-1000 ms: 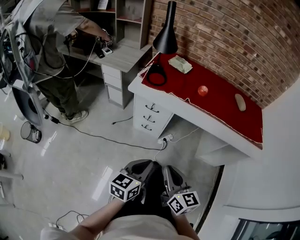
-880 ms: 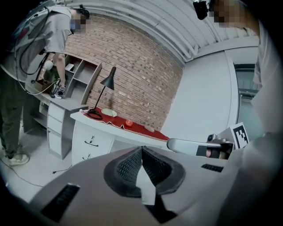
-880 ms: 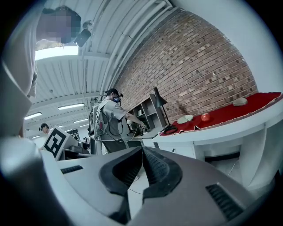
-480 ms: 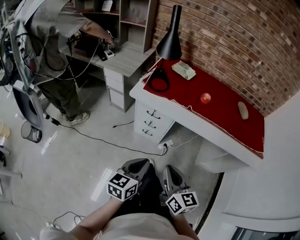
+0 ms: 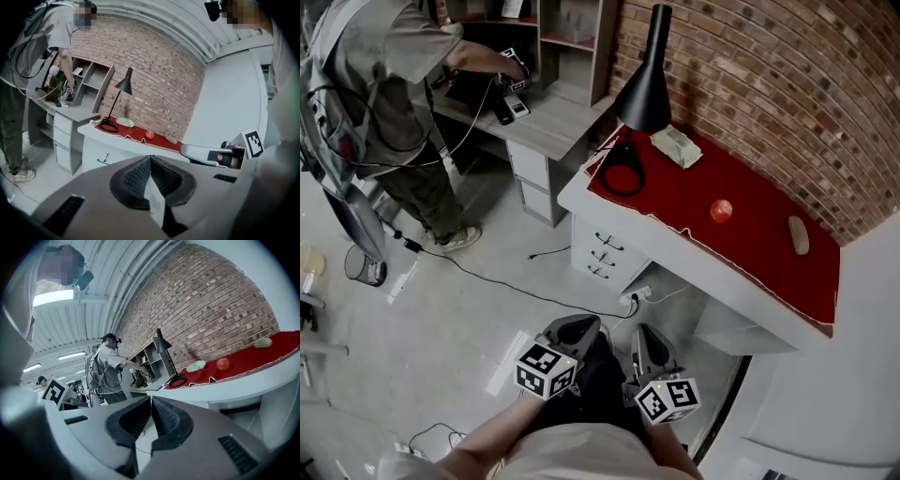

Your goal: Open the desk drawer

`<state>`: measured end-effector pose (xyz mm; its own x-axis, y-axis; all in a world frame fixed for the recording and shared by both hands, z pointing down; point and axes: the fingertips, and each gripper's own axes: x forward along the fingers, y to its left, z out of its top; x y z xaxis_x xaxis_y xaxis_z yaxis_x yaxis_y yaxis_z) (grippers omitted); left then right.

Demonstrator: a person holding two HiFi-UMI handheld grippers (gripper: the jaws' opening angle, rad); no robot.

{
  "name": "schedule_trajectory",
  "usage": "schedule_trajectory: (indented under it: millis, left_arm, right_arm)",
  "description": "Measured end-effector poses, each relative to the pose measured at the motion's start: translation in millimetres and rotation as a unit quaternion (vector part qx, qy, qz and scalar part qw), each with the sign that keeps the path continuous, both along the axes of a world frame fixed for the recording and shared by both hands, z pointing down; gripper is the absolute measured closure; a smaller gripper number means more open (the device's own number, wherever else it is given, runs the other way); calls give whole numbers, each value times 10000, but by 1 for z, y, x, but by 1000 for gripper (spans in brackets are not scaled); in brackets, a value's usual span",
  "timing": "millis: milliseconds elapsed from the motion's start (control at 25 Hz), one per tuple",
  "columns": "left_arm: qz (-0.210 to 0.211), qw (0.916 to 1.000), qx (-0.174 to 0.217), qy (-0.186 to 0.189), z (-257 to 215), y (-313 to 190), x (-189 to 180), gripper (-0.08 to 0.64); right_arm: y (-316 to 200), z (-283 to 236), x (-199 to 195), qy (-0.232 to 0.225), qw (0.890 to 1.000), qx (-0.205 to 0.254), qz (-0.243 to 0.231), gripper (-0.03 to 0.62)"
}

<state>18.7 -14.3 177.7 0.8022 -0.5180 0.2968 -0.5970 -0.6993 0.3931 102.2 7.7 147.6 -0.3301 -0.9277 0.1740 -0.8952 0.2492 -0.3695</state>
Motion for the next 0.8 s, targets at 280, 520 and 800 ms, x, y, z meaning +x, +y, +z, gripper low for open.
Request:
schedule_trajectory:
  millis: [280, 520, 800]
  left_arm:
    - [-75, 9999, -103, -9, 4, -44, 11, 549]
    - [-130, 9997, -186, -86, 21, -75, 13, 549]
    - [-94, 9997, -190, -124, 51, -111, 21, 549]
  right_arm:
    - [-49, 7, 9, 42, 9998, -162, -128, 574]
    - [-80, 16, 17, 184, 9994, -155, -266, 574]
    - [-114, 48, 21, 464, 9973, -212, -527, 574]
